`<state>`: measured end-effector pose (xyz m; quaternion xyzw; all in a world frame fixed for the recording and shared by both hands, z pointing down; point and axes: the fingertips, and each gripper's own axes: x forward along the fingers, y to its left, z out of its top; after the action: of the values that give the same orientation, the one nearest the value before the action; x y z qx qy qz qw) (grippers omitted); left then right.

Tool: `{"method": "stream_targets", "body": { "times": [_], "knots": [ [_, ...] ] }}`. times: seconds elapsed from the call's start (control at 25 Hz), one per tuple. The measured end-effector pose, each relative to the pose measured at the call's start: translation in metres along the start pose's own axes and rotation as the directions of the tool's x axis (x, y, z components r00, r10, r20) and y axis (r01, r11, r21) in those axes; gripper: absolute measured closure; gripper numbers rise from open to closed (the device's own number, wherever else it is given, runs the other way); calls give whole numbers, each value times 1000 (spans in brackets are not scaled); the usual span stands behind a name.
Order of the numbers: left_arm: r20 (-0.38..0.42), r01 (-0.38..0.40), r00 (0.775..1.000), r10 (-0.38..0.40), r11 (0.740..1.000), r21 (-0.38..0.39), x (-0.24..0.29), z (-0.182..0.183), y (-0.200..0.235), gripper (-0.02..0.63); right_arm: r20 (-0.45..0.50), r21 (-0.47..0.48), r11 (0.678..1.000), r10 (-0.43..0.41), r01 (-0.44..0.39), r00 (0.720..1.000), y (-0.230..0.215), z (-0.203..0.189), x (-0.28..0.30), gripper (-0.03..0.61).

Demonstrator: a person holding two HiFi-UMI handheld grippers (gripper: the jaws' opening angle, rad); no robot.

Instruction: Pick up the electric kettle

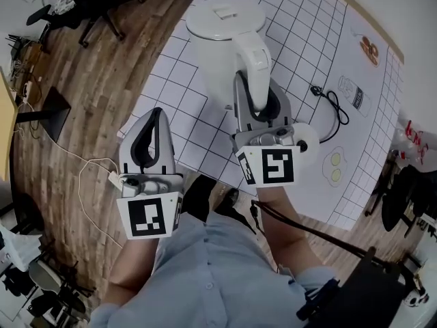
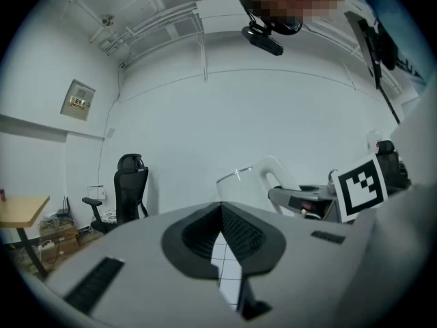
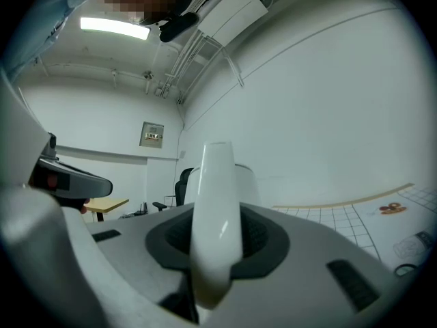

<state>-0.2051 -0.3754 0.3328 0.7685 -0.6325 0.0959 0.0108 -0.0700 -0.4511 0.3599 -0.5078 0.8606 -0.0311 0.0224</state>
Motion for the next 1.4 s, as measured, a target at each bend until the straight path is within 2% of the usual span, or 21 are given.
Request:
{"method": "stream_targets", "body": {
  "times": [0.2,0.52,0.92,1.4],
  "knots": [
    [-17,-12,1000,12,1000,-5,-4,-10,8,612,13,-6,1000,6,-6,1000,6,-9,1,491],
    [-7,24,1000,-24,1000,-10,-13,-12,-5,612,0,-22,1000,14,-14,1000,11,-21,-21,479],
    [15,74,997,-74,997,4,-34,-7,-40,612,-130,-21,999,-33,30,991,9,-64,-67,479],
    [57,87,994,-88,996,12,-55,6,-56,612,-190,-54,998,-41,32,981,12,-81,-79,479]
  ]
}}
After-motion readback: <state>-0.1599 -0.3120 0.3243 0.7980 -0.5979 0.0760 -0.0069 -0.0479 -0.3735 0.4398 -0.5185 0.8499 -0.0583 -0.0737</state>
